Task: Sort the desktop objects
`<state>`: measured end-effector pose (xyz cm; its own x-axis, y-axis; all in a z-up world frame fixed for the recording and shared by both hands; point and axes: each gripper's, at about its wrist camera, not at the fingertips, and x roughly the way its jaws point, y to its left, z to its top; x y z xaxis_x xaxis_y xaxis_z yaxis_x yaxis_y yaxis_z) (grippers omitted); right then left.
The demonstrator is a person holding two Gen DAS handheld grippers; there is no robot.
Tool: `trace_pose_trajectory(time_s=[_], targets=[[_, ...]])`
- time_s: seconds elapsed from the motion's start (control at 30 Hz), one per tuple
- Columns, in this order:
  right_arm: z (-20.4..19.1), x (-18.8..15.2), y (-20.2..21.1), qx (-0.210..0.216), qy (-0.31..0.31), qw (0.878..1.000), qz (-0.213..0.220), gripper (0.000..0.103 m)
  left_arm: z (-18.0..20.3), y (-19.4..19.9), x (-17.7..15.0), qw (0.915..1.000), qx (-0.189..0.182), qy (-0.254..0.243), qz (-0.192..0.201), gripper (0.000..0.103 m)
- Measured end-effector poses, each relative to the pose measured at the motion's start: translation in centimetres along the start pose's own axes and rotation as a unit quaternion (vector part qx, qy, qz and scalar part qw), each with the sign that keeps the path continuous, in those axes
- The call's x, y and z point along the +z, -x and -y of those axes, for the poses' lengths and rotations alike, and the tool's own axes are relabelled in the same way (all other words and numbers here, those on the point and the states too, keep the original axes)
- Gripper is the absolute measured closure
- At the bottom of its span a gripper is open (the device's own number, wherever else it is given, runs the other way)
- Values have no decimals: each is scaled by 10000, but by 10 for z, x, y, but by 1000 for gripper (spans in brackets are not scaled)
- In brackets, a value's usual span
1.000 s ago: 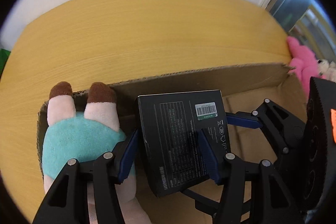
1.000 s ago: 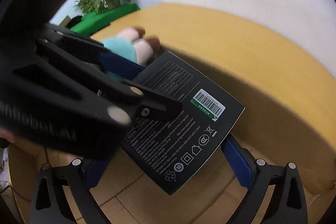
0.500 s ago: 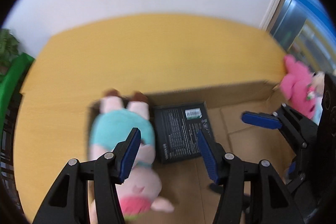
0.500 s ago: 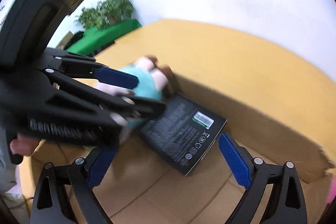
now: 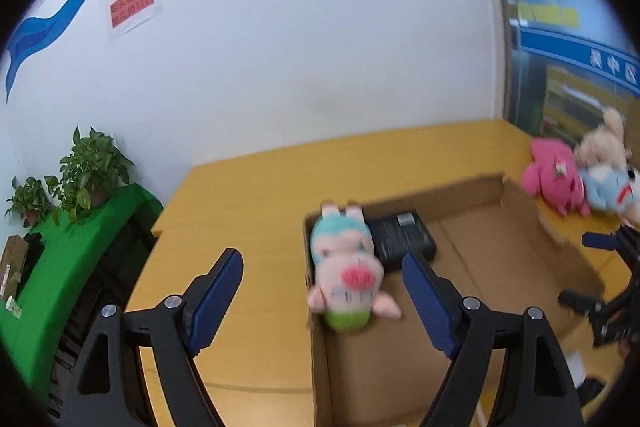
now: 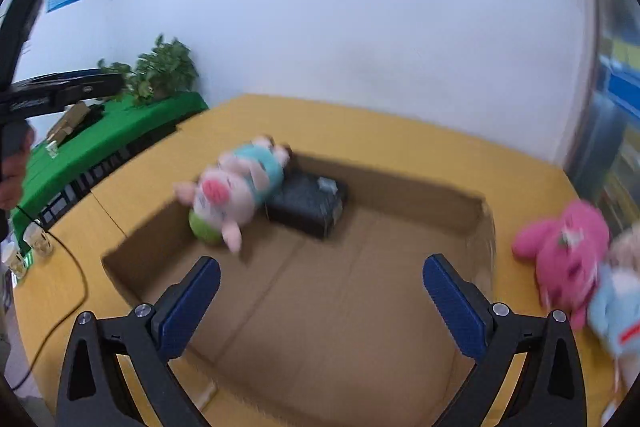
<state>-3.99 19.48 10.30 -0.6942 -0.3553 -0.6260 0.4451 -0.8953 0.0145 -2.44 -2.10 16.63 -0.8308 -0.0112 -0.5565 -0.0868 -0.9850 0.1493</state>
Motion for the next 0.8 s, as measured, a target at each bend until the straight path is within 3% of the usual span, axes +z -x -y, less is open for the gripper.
trace_pose_trajectory(time_s=[0.17, 0.47, 0.57, 0.73, 0.8], targets=[[30, -67, -19, 28, -771, 9941, -760, 0, 4, -30, -70, 9971, -221, 391, -617, 22], [28, -99, -21, 173, -1022, 9911, -839, 0, 16, -56, -120, 9925, -311, 455, -1094, 22], [22, -104, -15, 251, -953, 9920, -793, 0, 11, -50, -123, 9929, -285, 553, -1011, 22], [17, -116, 31, 542, -824, 9941, -460, 0, 10, -17, -122, 9942, -543, 693, -620, 21], [15, -130, 47, 633, -644, 9946, -520, 0, 18, -6, -127, 9936, -690, 699, -563, 21]])
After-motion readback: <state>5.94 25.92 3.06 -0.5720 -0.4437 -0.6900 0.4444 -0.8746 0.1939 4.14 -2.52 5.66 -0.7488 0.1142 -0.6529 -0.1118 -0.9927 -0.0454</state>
